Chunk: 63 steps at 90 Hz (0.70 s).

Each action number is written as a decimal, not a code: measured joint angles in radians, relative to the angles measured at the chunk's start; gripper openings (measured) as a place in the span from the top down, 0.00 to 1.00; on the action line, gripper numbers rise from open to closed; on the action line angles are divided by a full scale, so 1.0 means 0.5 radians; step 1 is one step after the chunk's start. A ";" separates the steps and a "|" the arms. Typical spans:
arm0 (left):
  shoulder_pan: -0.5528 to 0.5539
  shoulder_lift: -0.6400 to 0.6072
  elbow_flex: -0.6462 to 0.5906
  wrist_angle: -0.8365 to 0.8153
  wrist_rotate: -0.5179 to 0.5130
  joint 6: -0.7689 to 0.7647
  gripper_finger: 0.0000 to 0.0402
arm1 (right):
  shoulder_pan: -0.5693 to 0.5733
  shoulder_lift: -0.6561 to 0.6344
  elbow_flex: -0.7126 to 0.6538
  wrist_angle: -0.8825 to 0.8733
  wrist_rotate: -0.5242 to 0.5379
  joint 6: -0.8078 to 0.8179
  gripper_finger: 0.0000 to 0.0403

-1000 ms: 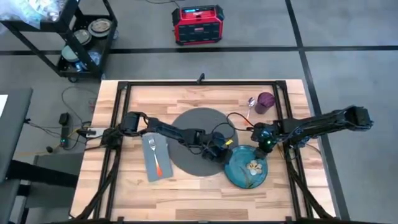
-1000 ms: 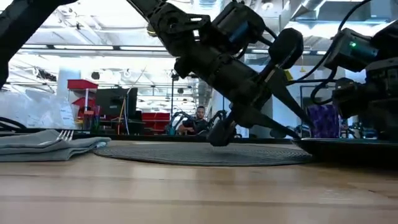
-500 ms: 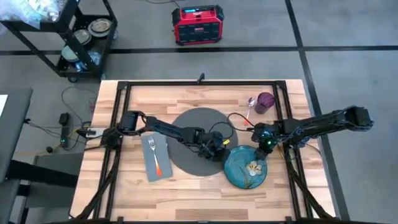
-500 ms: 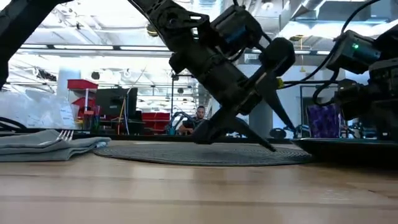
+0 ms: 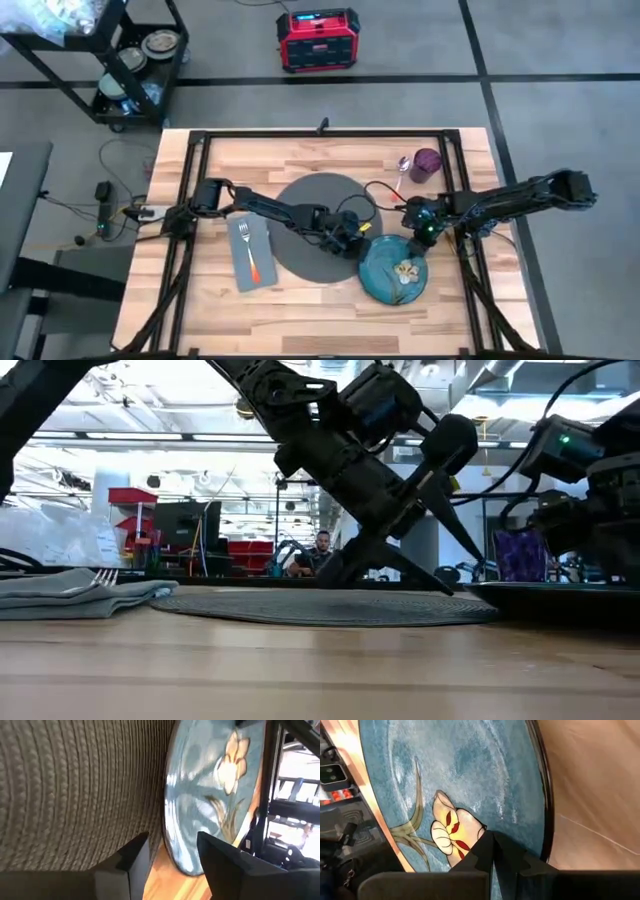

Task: Set table place
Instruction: Put the blue plate on top of the gray placemat

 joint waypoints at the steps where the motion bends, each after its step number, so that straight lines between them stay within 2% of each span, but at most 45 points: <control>1: -0.001 0.000 0.000 0.000 -0.010 0.000 0.63 | 0.000 0.010 0.000 0.006 -0.005 -0.002 1.00; 17: -0.021 0.068 0.003 0.079 -0.030 -0.064 0.63 | 0.000 0.155 0.001 0.199 -0.068 -0.005 1.00; 28: -0.076 0.151 0.014 0.296 0.031 -0.180 0.63 | 0.000 0.206 0.000 0.275 -0.084 0.017 1.00; 40: -0.138 0.239 0.150 0.262 0.083 -0.185 0.63 | -0.037 0.215 -0.003 0.292 -0.108 0.016 1.00; 48: -0.154 0.299 0.269 0.164 0.139 -0.108 0.72 | -0.075 0.214 -0.003 0.300 -0.117 0.001 1.00; 57: -0.174 0.350 0.366 0.112 0.118 -0.029 0.92 | -0.117 0.201 -0.003 0.294 -0.156 -0.025 1.00; 63: -0.181 0.354 0.396 0.063 0.045 -0.033 0.95 | -0.141 0.153 -0.005 0.296 -0.168 -0.038 1.00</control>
